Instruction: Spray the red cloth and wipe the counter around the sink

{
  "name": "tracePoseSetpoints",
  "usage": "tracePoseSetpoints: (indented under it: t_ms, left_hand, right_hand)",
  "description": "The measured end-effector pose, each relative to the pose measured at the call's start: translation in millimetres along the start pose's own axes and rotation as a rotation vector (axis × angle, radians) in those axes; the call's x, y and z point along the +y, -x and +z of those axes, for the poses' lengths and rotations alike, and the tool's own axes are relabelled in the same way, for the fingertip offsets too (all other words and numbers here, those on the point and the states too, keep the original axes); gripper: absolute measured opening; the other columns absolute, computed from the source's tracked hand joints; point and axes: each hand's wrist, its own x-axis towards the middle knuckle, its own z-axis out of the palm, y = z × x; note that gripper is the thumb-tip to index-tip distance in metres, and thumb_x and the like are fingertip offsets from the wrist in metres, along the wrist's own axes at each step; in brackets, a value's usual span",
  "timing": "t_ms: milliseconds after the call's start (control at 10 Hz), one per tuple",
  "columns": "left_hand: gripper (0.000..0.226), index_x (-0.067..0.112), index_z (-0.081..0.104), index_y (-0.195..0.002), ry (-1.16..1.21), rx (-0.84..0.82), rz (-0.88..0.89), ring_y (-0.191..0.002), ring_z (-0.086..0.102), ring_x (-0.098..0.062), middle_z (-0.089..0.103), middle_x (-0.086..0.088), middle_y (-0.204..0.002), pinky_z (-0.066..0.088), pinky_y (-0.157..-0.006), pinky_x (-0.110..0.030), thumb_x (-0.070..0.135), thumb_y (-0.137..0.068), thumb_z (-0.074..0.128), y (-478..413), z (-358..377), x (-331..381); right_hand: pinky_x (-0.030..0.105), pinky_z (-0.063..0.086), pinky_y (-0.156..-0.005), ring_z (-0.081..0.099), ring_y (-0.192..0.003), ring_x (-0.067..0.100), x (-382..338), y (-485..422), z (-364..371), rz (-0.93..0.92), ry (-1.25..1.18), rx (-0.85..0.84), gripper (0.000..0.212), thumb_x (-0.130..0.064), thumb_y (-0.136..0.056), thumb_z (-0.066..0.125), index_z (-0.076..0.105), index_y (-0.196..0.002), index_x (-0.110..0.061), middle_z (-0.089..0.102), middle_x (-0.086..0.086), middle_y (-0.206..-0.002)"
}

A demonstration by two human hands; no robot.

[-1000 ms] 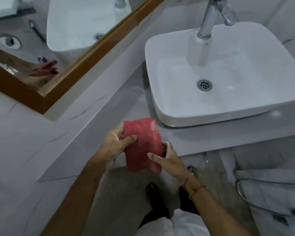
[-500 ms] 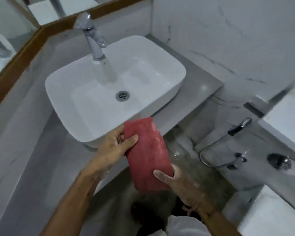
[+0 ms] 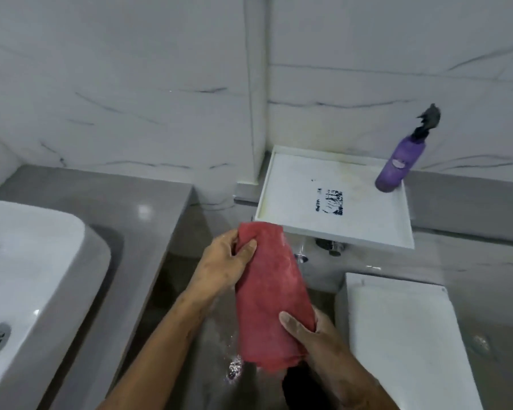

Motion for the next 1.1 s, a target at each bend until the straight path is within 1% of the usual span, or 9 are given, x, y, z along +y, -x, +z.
tracePoseSetpoints:
  t_ms: [100,200,300,400,500,700,900,1000,1100]
  left_hand:
    - [0.036,0.019,0.058,-0.123,-0.006,0.020,0.007,-0.093,0.068,-0.013,0.069,0.004,-0.104,0.058,-0.083,-0.035,0.035,-0.091,0.056,-51.8,16.2,41.6]
    - [0.038,0.019,0.057,-0.122,-0.041,0.163,0.037,-0.091,0.067,-0.019,0.069,0.000,-0.103,0.057,-0.084,-0.036,0.039,-0.090,0.057,-124.9,24.3,89.0]
    - [0.050,0.015,0.049,-0.128,-0.230,0.024,-0.059,-0.105,0.064,-0.029,0.066,-0.009,-0.119,0.052,-0.095,-0.044,0.038,-0.086,0.062,-179.4,48.1,87.6]
    - [0.054,0.008,0.046,-0.129,-0.391,-0.066,-0.151,-0.110,0.061,-0.030,0.062,-0.012,-0.122,0.050,-0.097,-0.041,0.028,-0.084,0.066,-187.4,76.4,58.7]
    - [0.052,0.007,0.042,-0.130,-0.616,0.134,-0.162,-0.112,0.056,-0.033,0.051,-0.016,-0.126,0.048,-0.096,-0.044,0.022,-0.085,0.064,-195.6,95.1,36.7]
    - [0.044,0.006,0.044,-0.128,-0.741,0.186,-0.205,-0.109,0.056,-0.034,0.054,-0.018,-0.118,0.051,-0.092,-0.046,0.024,-0.090,0.058,-197.2,107.5,34.3]
    - [0.042,0.008,0.048,-0.121,-0.826,0.137,-0.112,-0.098,0.063,-0.027,0.060,-0.012,-0.110,0.054,-0.085,-0.038,0.036,-0.091,0.054,-198.5,96.6,39.7]
    - [0.036,0.013,0.048,-0.119,-0.921,0.148,0.079,-0.101,0.062,-0.024,0.061,-0.008,-0.114,0.052,-0.084,-0.035,0.038,-0.094,0.042,-202.2,84.2,60.4]
    - [0.031,0.019,0.050,-0.119,-0.921,0.119,0.355,-0.107,0.059,-0.022,0.061,-0.003,-0.118,0.048,-0.089,-0.034,0.032,-0.093,0.038,-204.1,73.5,91.4]
  right_hand:
    - [0.036,0.060,-0.077,0.073,-0.093,0.020,-39.6,-30.6,-20.0,-0.046,-0.016,0.030,0.057,-0.051,-0.056,0.083,0.066,-0.103,-0.024,0.077,-0.003,-0.099]
    - [0.029,0.059,-0.077,0.071,-0.091,0.009,-105.4,-88.7,-28.6,-0.172,0.066,0.079,0.042,-0.065,-0.061,0.074,0.064,-0.097,-0.047,0.075,-0.010,-0.100]
    - [0.037,0.052,-0.095,0.063,-0.106,0.019,-138.8,-164.2,-44.9,-0.185,0.312,0.183,0.051,-0.037,-0.088,0.062,0.042,-0.131,-0.017,0.063,0.002,-0.122]
    - [0.034,0.049,-0.091,0.061,-0.106,0.028,-133.1,-194.6,-60.8,-0.109,0.551,0.273,0.046,-0.022,-0.091,0.060,0.040,-0.127,-0.003,0.062,0.015,-0.121]
    - [0.033,0.050,-0.083,0.061,-0.096,0.028,-122.1,-211.0,-73.9,-0.065,0.644,0.408,0.040,-0.023,-0.090,0.060,0.045,-0.120,-0.002,0.064,0.019,-0.114]
    - [0.032,0.052,-0.080,0.065,-0.095,0.029,-119.1,-219.5,-66.1,-0.029,0.701,0.460,0.042,-0.028,-0.083,0.070,0.049,-0.110,-0.003,0.066,0.015,-0.106]
    - [0.032,0.045,-0.087,0.054,-0.105,0.026,-120.3,-211.8,-54.2,-0.007,0.826,0.510,0.038,-0.028,-0.088,0.063,0.048,-0.114,-0.004,0.056,0.014,-0.116]
    - [0.034,0.040,-0.099,0.048,-0.115,0.025,-141.7,-203.9,-59.1,-0.077,0.951,0.527,0.041,-0.035,-0.091,0.055,0.048,-0.121,-0.007,0.052,0.012,-0.123]
    - [0.030,0.042,-0.093,0.055,-0.105,0.021,-184.7,-192.7,-57.5,-0.329,0.959,0.548,0.035,-0.031,-0.091,0.056,0.053,-0.118,-0.010,0.058,0.008,-0.117]
